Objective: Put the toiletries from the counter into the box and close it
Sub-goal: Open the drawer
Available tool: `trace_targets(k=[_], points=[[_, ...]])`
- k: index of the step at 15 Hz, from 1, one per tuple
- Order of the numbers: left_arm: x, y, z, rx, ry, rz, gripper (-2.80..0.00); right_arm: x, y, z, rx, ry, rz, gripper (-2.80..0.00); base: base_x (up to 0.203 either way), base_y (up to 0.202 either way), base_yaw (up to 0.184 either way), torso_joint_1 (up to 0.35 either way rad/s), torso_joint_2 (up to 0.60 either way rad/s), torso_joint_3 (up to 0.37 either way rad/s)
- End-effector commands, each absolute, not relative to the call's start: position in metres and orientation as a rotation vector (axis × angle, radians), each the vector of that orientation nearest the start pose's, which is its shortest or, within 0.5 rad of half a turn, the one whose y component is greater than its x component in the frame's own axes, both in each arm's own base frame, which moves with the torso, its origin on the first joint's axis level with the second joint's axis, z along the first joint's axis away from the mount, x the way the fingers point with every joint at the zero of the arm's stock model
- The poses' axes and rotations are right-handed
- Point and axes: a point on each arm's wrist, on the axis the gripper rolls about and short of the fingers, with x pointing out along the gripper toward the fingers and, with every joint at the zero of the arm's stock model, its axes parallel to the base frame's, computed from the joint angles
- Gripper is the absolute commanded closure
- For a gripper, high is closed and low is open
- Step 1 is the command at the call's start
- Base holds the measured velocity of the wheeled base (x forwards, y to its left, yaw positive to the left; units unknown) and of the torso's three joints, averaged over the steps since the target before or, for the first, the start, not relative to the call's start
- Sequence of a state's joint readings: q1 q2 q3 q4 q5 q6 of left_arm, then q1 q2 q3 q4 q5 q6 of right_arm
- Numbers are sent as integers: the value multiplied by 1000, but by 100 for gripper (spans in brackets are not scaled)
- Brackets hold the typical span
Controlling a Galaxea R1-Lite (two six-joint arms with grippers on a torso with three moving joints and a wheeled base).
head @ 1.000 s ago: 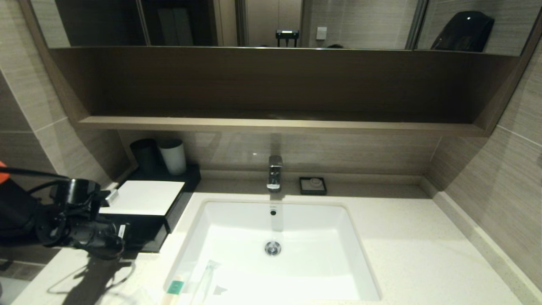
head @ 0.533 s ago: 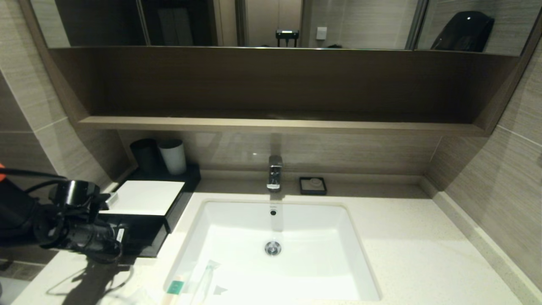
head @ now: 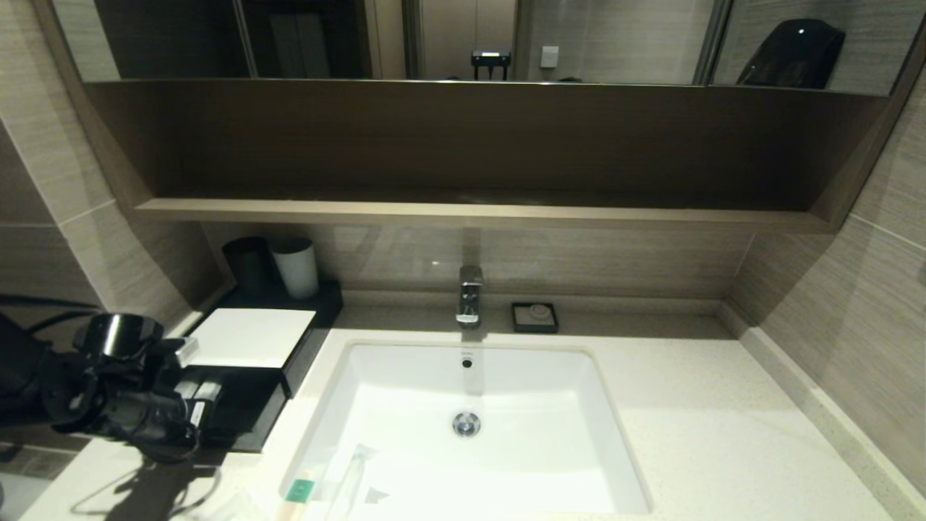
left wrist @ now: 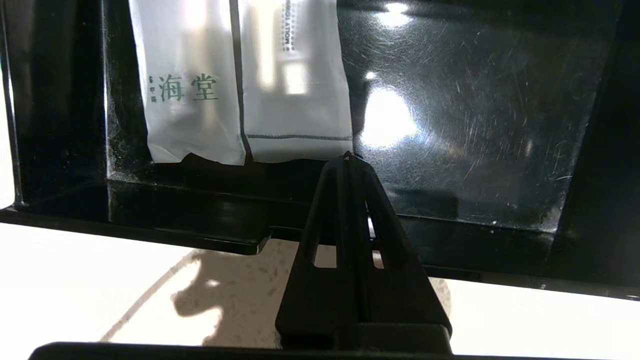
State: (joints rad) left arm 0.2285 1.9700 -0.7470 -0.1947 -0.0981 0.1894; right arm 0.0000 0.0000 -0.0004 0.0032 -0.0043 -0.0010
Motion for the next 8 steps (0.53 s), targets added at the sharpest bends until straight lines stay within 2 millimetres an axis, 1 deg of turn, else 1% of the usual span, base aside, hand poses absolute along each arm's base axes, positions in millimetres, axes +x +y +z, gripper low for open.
trace_targets(k=[1,8], points=[[291,65,50,6,1022,19,0,-23,0,76,-1,2,-5,0,0,0,0,0,0,0],[285,64,52,19,1037,8,0,-23,0,75,-1,3,-5,0,0,0,0,0,0,0]])
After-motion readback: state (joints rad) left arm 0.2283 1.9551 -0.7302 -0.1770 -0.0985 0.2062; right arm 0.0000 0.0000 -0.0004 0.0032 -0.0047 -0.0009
